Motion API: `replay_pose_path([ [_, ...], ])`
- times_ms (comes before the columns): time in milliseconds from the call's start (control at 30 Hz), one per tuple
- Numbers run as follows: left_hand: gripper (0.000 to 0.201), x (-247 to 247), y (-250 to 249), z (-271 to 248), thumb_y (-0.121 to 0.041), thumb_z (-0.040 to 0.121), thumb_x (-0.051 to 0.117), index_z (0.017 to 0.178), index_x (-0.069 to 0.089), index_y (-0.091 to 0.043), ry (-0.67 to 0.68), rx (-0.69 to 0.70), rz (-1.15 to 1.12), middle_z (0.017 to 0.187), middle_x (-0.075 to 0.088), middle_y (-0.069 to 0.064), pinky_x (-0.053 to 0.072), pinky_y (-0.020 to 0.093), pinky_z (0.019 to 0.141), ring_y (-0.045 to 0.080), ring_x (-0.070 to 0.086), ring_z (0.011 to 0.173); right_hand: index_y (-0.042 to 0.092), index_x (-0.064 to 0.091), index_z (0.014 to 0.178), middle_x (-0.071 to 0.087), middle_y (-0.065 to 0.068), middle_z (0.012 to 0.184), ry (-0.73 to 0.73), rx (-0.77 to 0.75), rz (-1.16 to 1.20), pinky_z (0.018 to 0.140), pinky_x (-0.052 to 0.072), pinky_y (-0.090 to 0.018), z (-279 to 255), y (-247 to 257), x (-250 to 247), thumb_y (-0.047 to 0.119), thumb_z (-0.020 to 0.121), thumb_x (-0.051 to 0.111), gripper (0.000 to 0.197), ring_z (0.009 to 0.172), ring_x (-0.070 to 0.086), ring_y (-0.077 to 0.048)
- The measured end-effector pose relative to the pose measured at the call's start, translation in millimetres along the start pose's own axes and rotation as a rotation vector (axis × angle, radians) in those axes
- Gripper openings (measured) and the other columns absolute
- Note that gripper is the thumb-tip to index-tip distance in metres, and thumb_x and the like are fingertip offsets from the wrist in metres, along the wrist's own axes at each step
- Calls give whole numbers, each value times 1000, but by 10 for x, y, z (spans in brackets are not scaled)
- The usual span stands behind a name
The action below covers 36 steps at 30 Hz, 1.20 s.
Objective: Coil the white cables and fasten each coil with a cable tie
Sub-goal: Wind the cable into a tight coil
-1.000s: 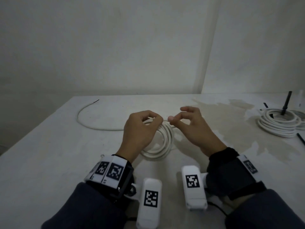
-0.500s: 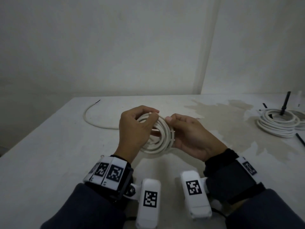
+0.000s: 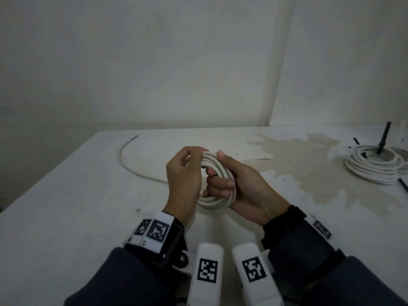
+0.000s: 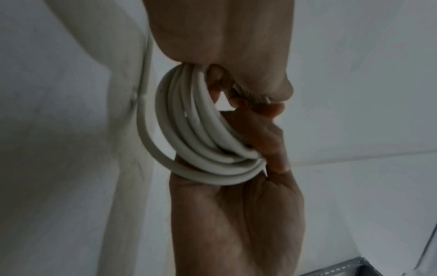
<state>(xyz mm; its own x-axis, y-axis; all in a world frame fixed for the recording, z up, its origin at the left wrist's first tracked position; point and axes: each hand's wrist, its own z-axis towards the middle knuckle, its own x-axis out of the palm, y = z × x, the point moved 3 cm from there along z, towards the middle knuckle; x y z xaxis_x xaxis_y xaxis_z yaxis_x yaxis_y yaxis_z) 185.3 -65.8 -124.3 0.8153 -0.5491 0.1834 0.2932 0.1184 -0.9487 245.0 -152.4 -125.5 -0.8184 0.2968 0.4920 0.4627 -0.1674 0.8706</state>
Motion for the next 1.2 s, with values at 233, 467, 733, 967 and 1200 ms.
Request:
replay_pose_path([
  [233, 15, 59, 56, 68, -24, 94, 54, 100, 65, -15, 188, -106, 111, 85, 65, -2, 48, 24, 67, 11, 56, 70, 11, 47, 64, 26, 8, 36, -295, -134, 199, 60, 35, -27, 34, 96, -206, 39, 101, 36, 48, 28, 23, -6],
  [467, 41, -39, 175, -35, -27, 97, 49, 74, 64, 4, 317, -558, 191, 59, 67, 16, 44, 18, 38, 15, 55, 40, 14, 46, 64, 29, 7, 38, -367, -382, 682, 61, 39, -23, -100, 329, -561, 41, 101, 33, 47, 32, 30, -9],
  [733, 11, -86, 216, 88, -5, 98, 47, 91, 55, -2, -33, -557, -394, 82, 62, 14, 58, 28, 58, 15, 62, 62, 12, 50, 69, 39, 5, 45, -325, -361, 679, 70, 44, -25, -14, 237, -433, 39, 101, 36, 44, 39, 42, -10],
  [967, 12, -46, 105, 74, -8, 98, 49, 94, 61, -4, 38, -333, -160, 69, 59, 10, 52, 18, 48, 5, 54, 40, 11, 48, 67, 33, 7, 41, -360, -320, 744, 64, 35, -19, -53, 292, -565, 37, 101, 36, 45, 34, 33, -9],
  [1200, 18, -126, 54, 138, -12, 95, 54, 82, 66, -13, -18, -34, 124, 80, 65, 0, 52, 30, 82, 13, 61, 81, 7, 52, 62, 28, 8, 37, -221, 6, 441, 64, 33, -21, -9, 125, -342, 38, 100, 38, 51, 30, 28, -7],
])
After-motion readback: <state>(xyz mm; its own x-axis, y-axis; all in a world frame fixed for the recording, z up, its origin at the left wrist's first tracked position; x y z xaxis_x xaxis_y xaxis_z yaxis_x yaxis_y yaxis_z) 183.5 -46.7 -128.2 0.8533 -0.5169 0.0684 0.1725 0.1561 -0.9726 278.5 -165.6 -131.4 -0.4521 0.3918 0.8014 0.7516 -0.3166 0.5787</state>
